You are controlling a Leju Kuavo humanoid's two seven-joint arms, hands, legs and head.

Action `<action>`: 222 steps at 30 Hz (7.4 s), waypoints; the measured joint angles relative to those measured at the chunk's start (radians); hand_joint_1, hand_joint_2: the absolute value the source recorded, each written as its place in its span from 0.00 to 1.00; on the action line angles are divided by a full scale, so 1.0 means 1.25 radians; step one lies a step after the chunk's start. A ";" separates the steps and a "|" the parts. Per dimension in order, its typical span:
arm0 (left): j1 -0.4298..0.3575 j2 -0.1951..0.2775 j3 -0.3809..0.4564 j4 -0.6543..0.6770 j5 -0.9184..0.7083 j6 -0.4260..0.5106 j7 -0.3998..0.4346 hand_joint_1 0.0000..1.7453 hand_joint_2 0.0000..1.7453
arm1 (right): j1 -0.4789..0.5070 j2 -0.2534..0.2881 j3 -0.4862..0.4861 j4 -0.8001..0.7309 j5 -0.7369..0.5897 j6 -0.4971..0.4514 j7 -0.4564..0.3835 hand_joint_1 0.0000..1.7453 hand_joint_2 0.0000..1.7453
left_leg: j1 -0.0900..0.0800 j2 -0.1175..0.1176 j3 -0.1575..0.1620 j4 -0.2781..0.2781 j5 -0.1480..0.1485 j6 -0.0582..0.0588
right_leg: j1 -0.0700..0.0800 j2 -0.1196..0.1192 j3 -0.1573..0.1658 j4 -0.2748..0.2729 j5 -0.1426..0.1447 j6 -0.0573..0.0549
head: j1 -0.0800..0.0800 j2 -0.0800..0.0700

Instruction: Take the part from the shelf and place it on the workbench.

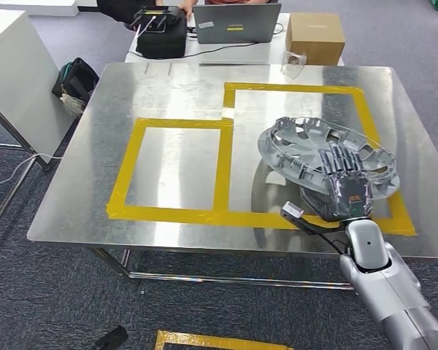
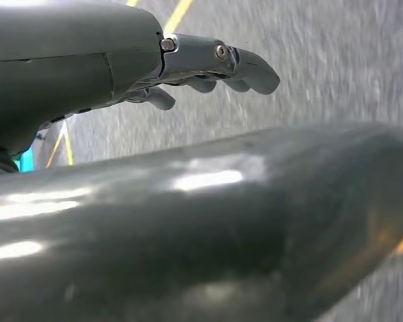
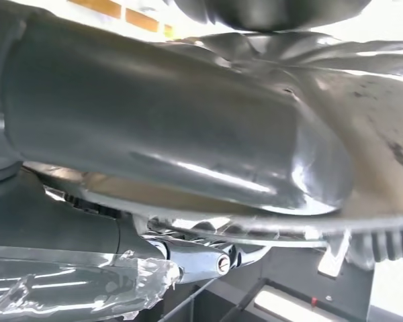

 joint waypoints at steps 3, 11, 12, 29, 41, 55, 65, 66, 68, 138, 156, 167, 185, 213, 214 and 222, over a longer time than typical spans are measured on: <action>-0.005 0.004 0.000 0.000 0.016 -0.100 0.004 0.00 0.00 | -0.035 0.027 0.018 0.030 -0.007 -0.003 -0.011 0.00 0.00 | -0.001 0.000 -0.001 0.003 -0.001 0.002 | -0.001 0.000 0.000 0.000 0.000 0.001 | 0.000 0.000; -0.001 0.054 0.013 0.007 0.064 -0.433 -0.056 0.00 0.00 | -0.176 0.130 0.090 0.161 -0.109 0.009 -0.099 0.00 0.00 | 0.007 0.009 -0.001 -0.005 0.012 0.020 | 0.001 0.002 -0.020 0.038 -0.029 0.014 | 0.002 0.000; 0.000 0.057 0.015 0.007 0.065 -0.435 -0.058 0.00 0.00 | -0.186 0.137 0.096 0.174 -0.112 0.008 -0.099 0.00 0.00 | 0.008 0.010 -0.001 -0.006 0.013 0.022 | 0.001 -0.001 -0.039 0.083 -0.056 0.014 | 0.002 0.000; 0.016 0.077 0.023 0.014 0.070 -0.434 -0.061 0.00 0.00 | -0.228 0.177 0.140 0.251 -0.120 0.001 -0.099 0.00 0.00 | 0.014 0.009 -0.094 0.188 -0.101 -0.033 | 0.002 -0.003 -0.016 0.010 0.008 -0.032 | -0.004 0.000; 0.022 0.077 0.024 0.016 0.075 -0.429 -0.072 0.00 0.00 | -0.242 0.178 0.163 0.257 -0.146 -0.003 -0.085 0.00 0.00 | 0.012 0.007 0.050 0.005 -0.051 -0.011 | 0.010 -0.002 -0.058 0.005 0.052 -0.050 | -0.005 0.000; 0.076 0.081 0.062 0.041 0.113 -0.383 -0.108 0.00 0.00 | -0.207 0.116 0.175 0.244 -0.180 -0.028 -0.088 0.00 0.00 | 0.002 0.010 0.033 0.004 -0.027 0.031 | -0.007 -0.003 -0.071 -0.002 0.066 0.024 | -0.005 0.000; 0.086 0.081 0.087 0.063 0.132 -0.371 -0.114 0.00 0.00 | -0.170 0.065 0.174 0.227 -0.182 -0.033 -0.089 0.00 0.00 | 0.002 0.010 0.014 0.009 -0.011 0.024 | -0.001 -0.003 0.002 0.024 -0.005 0.008 | -0.004 0.000; 0.087 0.080 0.090 0.065 0.133 -0.370 -0.115 0.00 0.00 | -0.169 0.062 0.173 0.225 -0.183 -0.034 -0.089 0.00 0.00 | 0.002 0.010 0.012 0.010 -0.009 0.018 | 0.001 -0.003 0.013 0.006 -0.005 0.007 | -0.004 0.000; 0.087 0.080 0.096 0.069 0.134 -0.369 -0.116 0.00 0.00 | -0.165 0.056 0.173 0.222 -0.184 -0.036 -0.089 0.00 0.00 | 0.003 0.008 0.009 0.009 -0.002 0.007 | 0.003 -0.003 0.011 0.003 0.002 0.000 | -0.003 0.000; 0.110 0.083 0.162 0.142 0.187 -0.327 -0.141 0.00 0.00 | -0.044 -0.050 0.106 0.160 -0.182 -0.094 -0.087 0.00 0.00 | 0.011 0.012 0.004 0.000 0.007 -0.001 | 0.017 -0.010 0.012 -0.006 0.002 -0.012 | -0.006 0.000; 0.114 0.080 0.168 0.149 0.197 -0.322 -0.144 0.00 0.00 | -0.014 -0.081 0.077 0.139 -0.182 -0.094 -0.093 0.00 0.00 | 0.008 0.012 -0.011 0.000 0.018 0.001 | 0.014 -0.011 -0.002 -0.006 0.015 -0.009 | -0.006 0.000; 0.114 0.080 0.168 0.150 0.197 -0.322 -0.144 0.00 0.00 | -0.013 -0.083 0.074 0.136 -0.181 -0.094 -0.093 0.00 0.00 | 0.008 0.012 -0.014 0.000 0.021 0.000 | 0.013 -0.011 -0.006 -0.006 0.017 -0.009 | -0.006 0.000; 0.118 0.077 0.168 0.152 0.226 -0.320 -0.143 0.00 0.00 | 0.000 -0.085 0.054 0.136 -0.010 -0.141 0.004 0.00 0.00 | 0.030 -0.043 -0.031 -0.011 0.050 -0.004 | -0.014 0.021 0.015 0.044 -0.047 0.043 | 0.001 0.000; 0.124 0.076 0.166 0.155 0.249 -0.320 -0.143 0.00 0.00 | 0.036 -0.088 0.005 0.098 -0.086 -0.132 -0.062 0.00 0.00 | 0.043 -0.041 -0.042 -0.075 0.112 -0.008 | -0.013 -0.001 -0.051 0.184 -0.135 0.032 | -0.003 0.000; 0.124 0.075 0.166 0.155 0.249 -0.320 -0.143 0.00 0.00 | 0.037 -0.088 0.005 0.098 -0.087 -0.132 -0.063 0.00 0.00 | 0.046 -0.041 -0.048 -0.072 0.113 -0.011 | -0.016 -0.002 -0.041 0.174 -0.127 0.037 | -0.003 0.000; 0.130 0.075 0.165 0.157 0.257 -0.320 -0.143 0.00 0.00 | 0.042 -0.086 0.003 0.093 -0.097 -0.127 -0.072 0.00 0.00 | 0.056 -0.042 -0.087 -0.024 0.105 -0.054 | -0.021 0.002 0.039 0.031 -0.058 0.005 | -0.008 0.000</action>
